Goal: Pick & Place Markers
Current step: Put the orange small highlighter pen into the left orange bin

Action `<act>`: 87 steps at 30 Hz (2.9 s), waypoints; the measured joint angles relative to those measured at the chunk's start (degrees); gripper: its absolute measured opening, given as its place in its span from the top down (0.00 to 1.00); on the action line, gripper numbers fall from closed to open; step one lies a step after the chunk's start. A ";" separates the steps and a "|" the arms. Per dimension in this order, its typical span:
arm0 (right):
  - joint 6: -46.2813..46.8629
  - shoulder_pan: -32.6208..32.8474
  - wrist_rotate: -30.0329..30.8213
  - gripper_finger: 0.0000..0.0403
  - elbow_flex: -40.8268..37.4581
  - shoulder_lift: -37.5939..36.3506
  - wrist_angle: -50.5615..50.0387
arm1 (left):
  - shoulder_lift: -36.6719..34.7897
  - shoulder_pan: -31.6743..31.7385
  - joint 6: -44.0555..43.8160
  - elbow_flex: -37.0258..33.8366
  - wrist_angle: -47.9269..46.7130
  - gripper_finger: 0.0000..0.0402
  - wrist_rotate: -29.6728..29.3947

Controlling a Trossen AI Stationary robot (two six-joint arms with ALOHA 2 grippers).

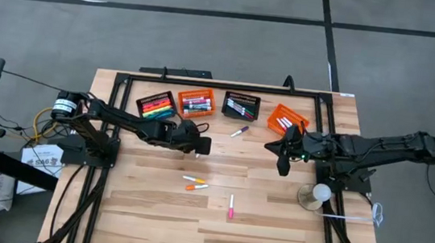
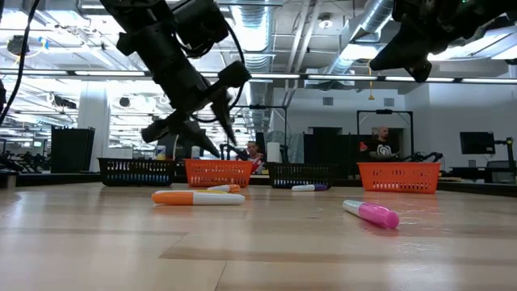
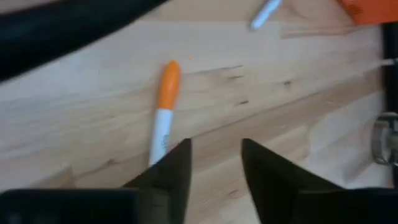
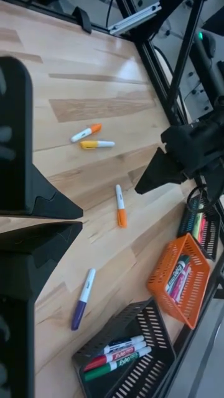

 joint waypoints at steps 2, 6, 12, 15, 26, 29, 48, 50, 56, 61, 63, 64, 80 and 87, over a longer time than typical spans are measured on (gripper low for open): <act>0.00 0.00 0.00 0.98 0.00 0.00 -0.03 | 0.00 0.04 2.22 0.00 1.82 0.57 -0.14; 0.00 0.00 0.02 0.98 0.00 -0.01 -0.02 | 0.23 0.61 9.47 0.28 2.61 0.40 0.26; 0.01 0.00 0.07 0.98 -0.02 -0.01 -0.02 | 3.20 2.33 19.03 3.78 2.57 0.33 4.36; 0.98 0.00 0.17 0.98 0.00 -0.01 -0.02 | 5.18 3.74 20.58 5.33 1.30 0.35 6.51; 2.54 0.00 0.29 0.98 -0.02 -0.01 -0.16 | 6.84 4.65 21.33 6.01 -6.09 0.40 8.85; 2.52 0.00 0.86 0.98 -0.02 -0.01 -0.17 | 7.43 3.64 21.28 6.03 -6.31 0.40 8.42; 2.54 -0.37 3.41 0.98 -0.02 -0.01 -0.13 | 14.93 3.43 18.71 6.78 -9.31 0.48 7.69; 2.54 -0.37 3.41 0.98 -0.02 -0.01 -0.13 | 15.05 3.29 18.75 6.77 -9.91 0.54 7.92; 2.52 -0.37 3.41 0.98 -0.02 -0.01 -0.14 | 15.10 3.02 19.16 6.67 -11.08 0.73 7.21; 2.52 -0.37 3.41 0.98 -0.02 -0.01 -0.13 | 15.13 2.83 20.49 6.62 -11.73 0.85 6.23; 2.54 -0.37 3.39 0.98 -0.02 -0.01 -0.13 | 15.15 2.73 20.52 6.62 -11.76 0.87 5.79; 2.54 -0.37 3.40 0.98 -0.02 -0.01 -0.13 | 15.15 2.73 20.52 6.62 -11.76 0.87 5.87; 2.54 -0.37 3.32 0.98 -0.02 -0.01 -0.13 | 11.19 2.65 20.64 5.88 -13.71 0.89 1.91; 2.60 -0.37 2.68 0.98 -0.02 -0.01 -0.12 | 8.70 2.85 20.69 5.88 -13.82 0.89 -0.45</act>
